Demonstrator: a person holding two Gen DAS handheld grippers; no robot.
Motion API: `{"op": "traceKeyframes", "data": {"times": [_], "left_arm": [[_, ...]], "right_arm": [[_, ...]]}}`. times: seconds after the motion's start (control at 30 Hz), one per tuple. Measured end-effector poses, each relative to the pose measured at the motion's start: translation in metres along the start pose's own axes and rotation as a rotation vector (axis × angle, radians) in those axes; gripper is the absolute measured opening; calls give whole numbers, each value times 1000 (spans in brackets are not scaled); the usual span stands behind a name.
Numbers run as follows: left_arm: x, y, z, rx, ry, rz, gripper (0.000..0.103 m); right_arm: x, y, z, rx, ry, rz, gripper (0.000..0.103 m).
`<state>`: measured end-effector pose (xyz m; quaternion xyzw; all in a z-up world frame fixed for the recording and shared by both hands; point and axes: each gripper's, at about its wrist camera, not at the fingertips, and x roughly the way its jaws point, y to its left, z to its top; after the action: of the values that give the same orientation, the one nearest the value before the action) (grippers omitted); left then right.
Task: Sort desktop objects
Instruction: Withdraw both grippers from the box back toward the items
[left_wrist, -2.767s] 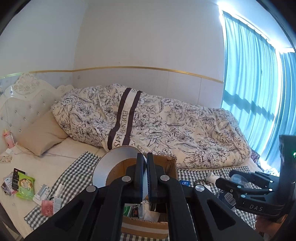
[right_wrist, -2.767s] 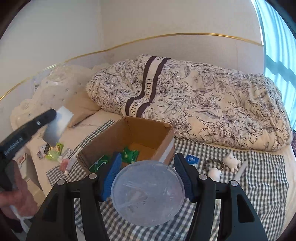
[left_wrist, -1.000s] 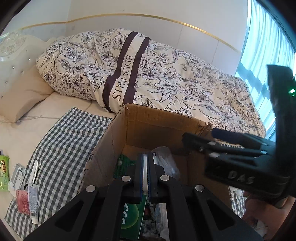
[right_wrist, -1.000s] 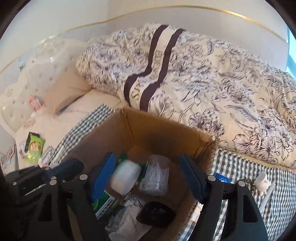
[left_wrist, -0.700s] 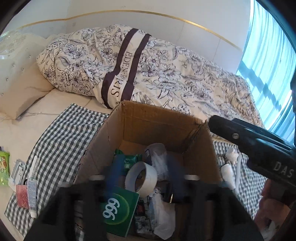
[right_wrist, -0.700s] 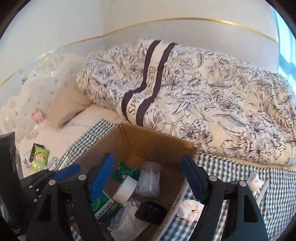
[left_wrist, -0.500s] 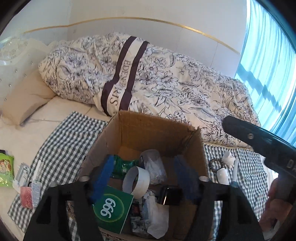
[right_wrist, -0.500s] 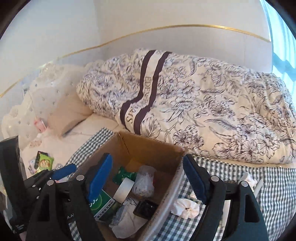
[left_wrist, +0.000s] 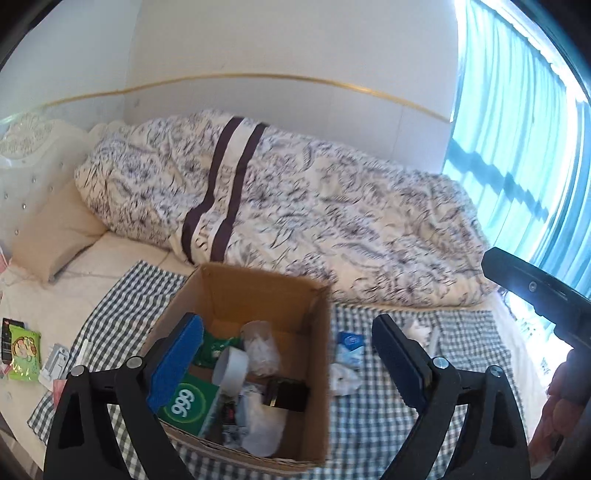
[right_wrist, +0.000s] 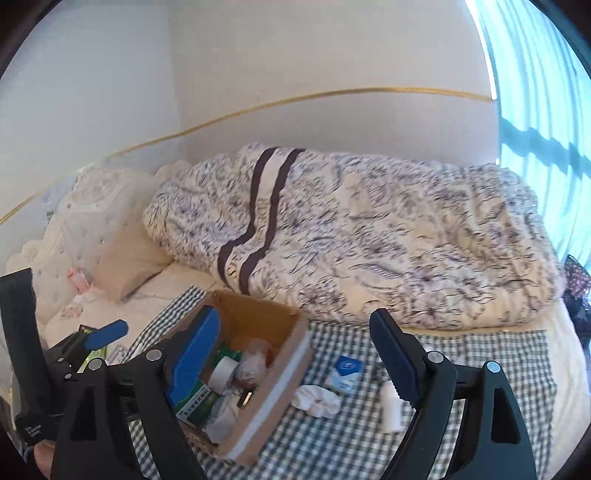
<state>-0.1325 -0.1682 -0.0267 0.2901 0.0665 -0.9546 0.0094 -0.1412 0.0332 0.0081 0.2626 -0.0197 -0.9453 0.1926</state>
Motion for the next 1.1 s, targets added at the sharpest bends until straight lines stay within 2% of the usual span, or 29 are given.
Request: {"op": "traceKeyframes", "data": {"times": [0.1,0.3,0.6,0.8,0.9,1.1], "left_arm": [[-16,-18,3,21,-40,-2,102],[-46,-57,5,59,-110,-29,103],[-66,-96,2,87,-148,-8,103],[-58,-114,-6,78,-163,12,103],[-47,-128,-12,95,-142,20,103],[-20,-142,-25,84,-94,-2,103]], "right_arm": [[-26,-14,3,7,-24,-25,86],[-71,-43,4,24,-61,-74,89],[-113,-74,-5,32,-94,-139,98],[-118,-104,-16,55,-71,-172,100],[-112,-123,-24,77,-39,-157,100],[-86,-151,-46,92,34,-202,100]]}}
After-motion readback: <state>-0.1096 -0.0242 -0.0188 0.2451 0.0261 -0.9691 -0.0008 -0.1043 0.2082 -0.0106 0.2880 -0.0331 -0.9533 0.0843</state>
